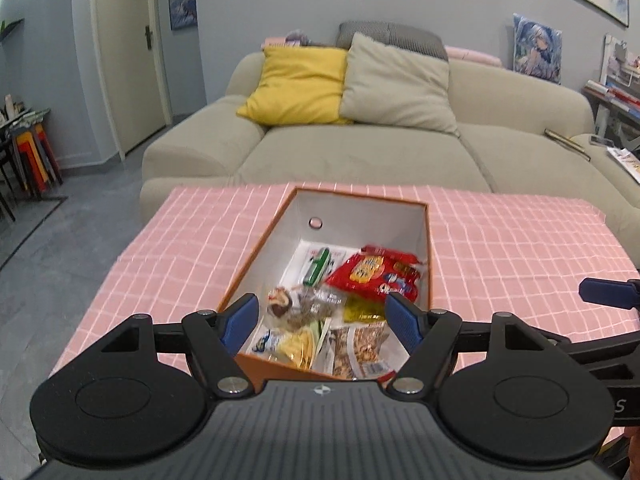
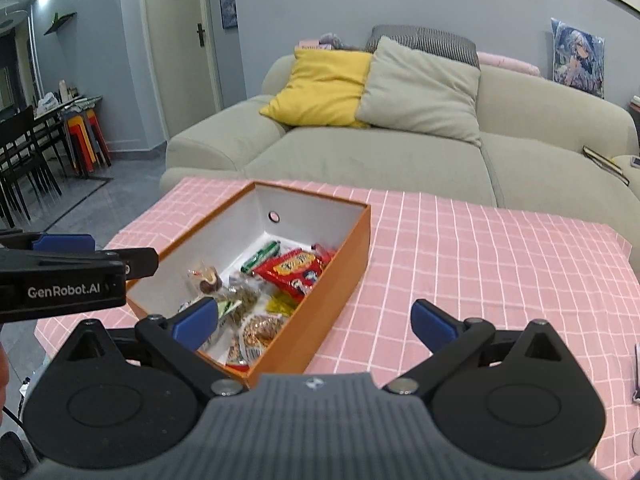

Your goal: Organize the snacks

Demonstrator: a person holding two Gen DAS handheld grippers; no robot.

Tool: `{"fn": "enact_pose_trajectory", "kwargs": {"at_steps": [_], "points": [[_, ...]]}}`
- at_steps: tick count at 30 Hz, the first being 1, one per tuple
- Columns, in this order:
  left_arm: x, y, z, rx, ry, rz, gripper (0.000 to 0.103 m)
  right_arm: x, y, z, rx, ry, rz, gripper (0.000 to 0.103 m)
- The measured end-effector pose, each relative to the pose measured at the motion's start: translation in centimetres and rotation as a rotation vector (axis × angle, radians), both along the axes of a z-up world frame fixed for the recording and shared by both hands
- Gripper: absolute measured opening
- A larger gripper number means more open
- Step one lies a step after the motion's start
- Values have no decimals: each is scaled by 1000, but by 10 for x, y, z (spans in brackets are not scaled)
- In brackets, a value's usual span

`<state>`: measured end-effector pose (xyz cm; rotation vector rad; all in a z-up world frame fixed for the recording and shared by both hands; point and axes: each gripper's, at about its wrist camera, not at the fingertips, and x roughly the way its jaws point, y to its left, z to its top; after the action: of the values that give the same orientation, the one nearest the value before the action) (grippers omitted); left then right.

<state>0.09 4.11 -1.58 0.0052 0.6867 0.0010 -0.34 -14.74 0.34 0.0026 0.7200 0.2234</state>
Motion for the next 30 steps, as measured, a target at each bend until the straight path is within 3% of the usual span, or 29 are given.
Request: {"fn": "enact_pose_trajectory", "kwargs": {"at_steps": [30], "points": [[1, -3, -6, 13, 43, 13, 85, 0, -1, -7, -17, 5, 4, 99]]}}
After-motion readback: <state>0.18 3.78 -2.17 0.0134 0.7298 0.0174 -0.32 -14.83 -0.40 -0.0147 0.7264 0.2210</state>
